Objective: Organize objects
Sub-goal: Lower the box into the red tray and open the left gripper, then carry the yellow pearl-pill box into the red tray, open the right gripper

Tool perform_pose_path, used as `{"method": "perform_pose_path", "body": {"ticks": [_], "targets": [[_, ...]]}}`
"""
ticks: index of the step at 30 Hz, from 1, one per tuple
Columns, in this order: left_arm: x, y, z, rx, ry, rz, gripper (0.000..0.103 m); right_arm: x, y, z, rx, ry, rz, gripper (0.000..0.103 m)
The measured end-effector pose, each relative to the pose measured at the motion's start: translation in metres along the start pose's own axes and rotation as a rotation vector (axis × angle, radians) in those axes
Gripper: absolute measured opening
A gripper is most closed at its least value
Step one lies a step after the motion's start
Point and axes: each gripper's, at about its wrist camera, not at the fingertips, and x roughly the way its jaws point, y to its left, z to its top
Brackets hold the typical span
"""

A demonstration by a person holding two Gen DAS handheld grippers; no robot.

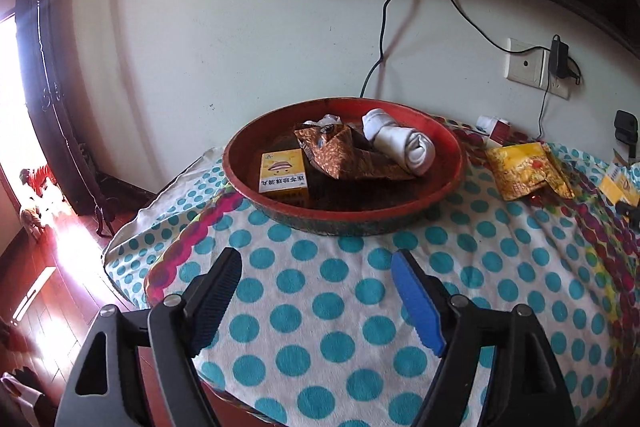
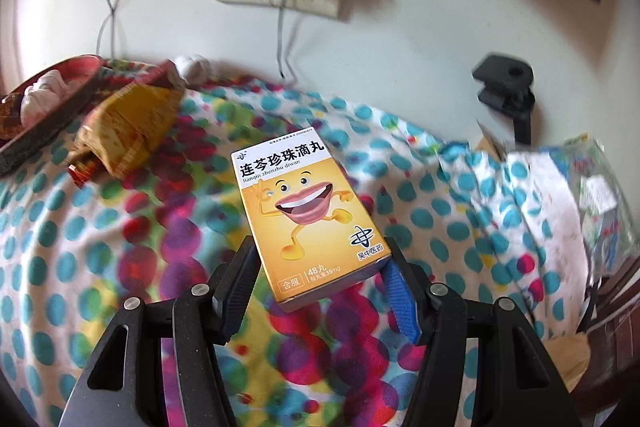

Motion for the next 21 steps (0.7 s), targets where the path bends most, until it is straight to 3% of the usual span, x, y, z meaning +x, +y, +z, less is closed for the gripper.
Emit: {"method": "perform_pose_path", "body": {"ticks": [5,12,17,21], "targets": [[-0.004,0.003,0.002,-0.024,-0.023,-0.031,0.079,-0.031,0.058,0.048,-0.013,-0.077,0.119,0.057],[0.0,0.029,0.002,-0.104,0.001,-0.045,0.079,-0.031,0.196,0.099,-0.115,-0.094,0.31,0.057],[0.006,0.048,0.003,-0.143,0.008,-0.02,0.079,-0.014,0.292,0.118,-0.209,-0.072,0.355,0.057],[0.011,0.067,0.003,-0.192,0.016,-0.011,0.079,0.0,0.331,0.125,-0.237,-0.055,0.36,0.058]]}}
